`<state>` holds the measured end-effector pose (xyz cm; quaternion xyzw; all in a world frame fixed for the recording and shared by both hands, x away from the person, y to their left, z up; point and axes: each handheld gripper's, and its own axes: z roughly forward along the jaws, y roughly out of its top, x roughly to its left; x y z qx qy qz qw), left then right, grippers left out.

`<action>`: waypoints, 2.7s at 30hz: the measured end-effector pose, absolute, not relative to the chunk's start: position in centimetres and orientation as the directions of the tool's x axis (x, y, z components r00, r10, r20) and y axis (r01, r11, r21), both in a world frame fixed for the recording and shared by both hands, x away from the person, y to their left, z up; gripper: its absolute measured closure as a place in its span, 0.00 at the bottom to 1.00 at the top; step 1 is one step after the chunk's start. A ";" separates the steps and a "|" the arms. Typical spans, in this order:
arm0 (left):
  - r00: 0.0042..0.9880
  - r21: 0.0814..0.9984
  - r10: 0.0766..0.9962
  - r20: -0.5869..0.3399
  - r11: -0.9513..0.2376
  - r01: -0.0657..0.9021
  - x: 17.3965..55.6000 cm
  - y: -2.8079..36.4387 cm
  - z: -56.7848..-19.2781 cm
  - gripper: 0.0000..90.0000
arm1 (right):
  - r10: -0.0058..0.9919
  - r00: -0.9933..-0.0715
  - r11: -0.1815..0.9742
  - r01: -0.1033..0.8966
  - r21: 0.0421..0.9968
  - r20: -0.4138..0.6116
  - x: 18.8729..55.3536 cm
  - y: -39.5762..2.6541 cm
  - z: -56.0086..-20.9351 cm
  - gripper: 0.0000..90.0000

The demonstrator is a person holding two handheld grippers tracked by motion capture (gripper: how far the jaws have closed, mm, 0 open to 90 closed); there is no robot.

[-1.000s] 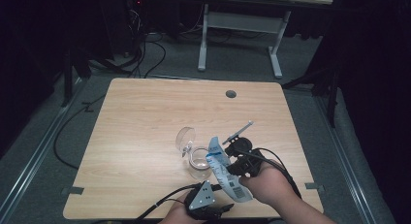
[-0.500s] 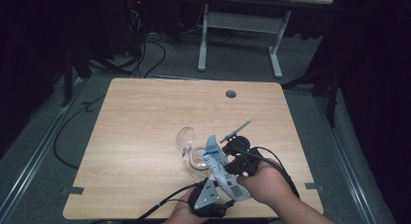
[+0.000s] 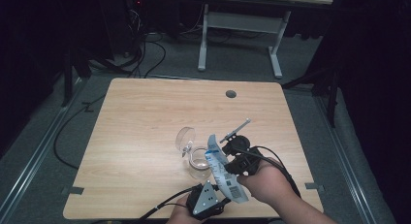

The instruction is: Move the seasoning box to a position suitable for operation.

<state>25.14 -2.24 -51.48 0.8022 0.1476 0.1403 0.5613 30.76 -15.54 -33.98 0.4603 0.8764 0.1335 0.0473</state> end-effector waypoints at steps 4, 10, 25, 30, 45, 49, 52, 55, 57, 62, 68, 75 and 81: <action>0.918 0.941 0.392 0.056 -0.328 0.083 25.1 -2.2 -51.4 0.68 | 0.810 -0.584 0.557 0.790 0.258 0.039 31.0 -15.4 -34.0 1.00; 0.917 0.942 0.396 0.045 -0.321 0.093 25.0 -2.2 -51.4 0.69 | 0.798 -0.602 0.583 0.787 0.201 0.041 31.8 -14.7 -33.9 1.00; 0.910 0.939 0.413 0.034 -0.324 0.112 25.5 -2.1 -51.2 0.69 | 0.788 -0.614 0.605 0.785 0.134 0.045 33.3 -13.9 -33.9 1.00; 0.909 0.940 0.414 0.035 -0.323 0.111 25.5 -2.2 -51.1 0.69 | 0.776 -0.629 0.620 0.773 0.135 0.045 33.4 -14.0 -33.7 1.00; 0.903 0.940 0.429 0.020 -0.317 0.129 25.7 -2.1 -50.8 0.69 | 0.783 -0.620 0.612 0.781 0.125 0.039 33.6 -13.3 -33.4 1.00; 0.906 0.941 0.422 0.010 -0.310 0.134 25.7 -2.0 -50.7 0.69 | 0.762 -0.647 0.638 0.757 0.139 0.031 33.9 -13.2 -33.5 1.00; 0.910 0.942 0.414 0.006 -0.307 0.133 25.5 -2.0 -50.6 0.69 | 0.757 -0.653 0.644 0.753 0.136 0.026 33.9 -13.0 -33.4 1.00; 0.911 0.945 0.413 0.015 -0.303 0.122 25.3 -2.0 -50.4 0.68 | 0.751 -0.660 0.653 0.745 0.137 0.016 33.9 -12.8 -33.4 1.00; 0.909 0.946 0.417 0.032 -0.307 0.108 25.2 -2.0 -50.3 0.68 | 0.735 -0.678 0.670 0.728 0.145 0.008 34.0 -12.9 -33.4 1.00; 0.907 0.945 0.420 0.034 -0.308 0.107 25.2 -2.0 -50.3 0.68 | 0.751 -0.660 0.652 0.744 0.143 0.011 33.9 -12.7 -33.4 1.00; 0.906 0.945 0.421 0.035 -0.309 0.107 25.2 -2.0 -50.2 0.68 | 0.737 -0.676 0.666 0.729 0.156 0.010 34.2 -12.8 -33.5 1.00; 0.909 0.946 0.416 0.033 -0.307 0.106 25.3 -1.9 -50.1 0.68 | 0.746 -0.666 0.656 0.739 0.155 0.014 34.3 -12.6 -33.5 1.00; 0.911 0.947 0.411 0.032 -0.303 0.104 25.1 -2.0 -50.0 0.68 | 0.746 -0.666 0.657 0.739 0.151 0.015 34.3 -12.4 -33.5 1.00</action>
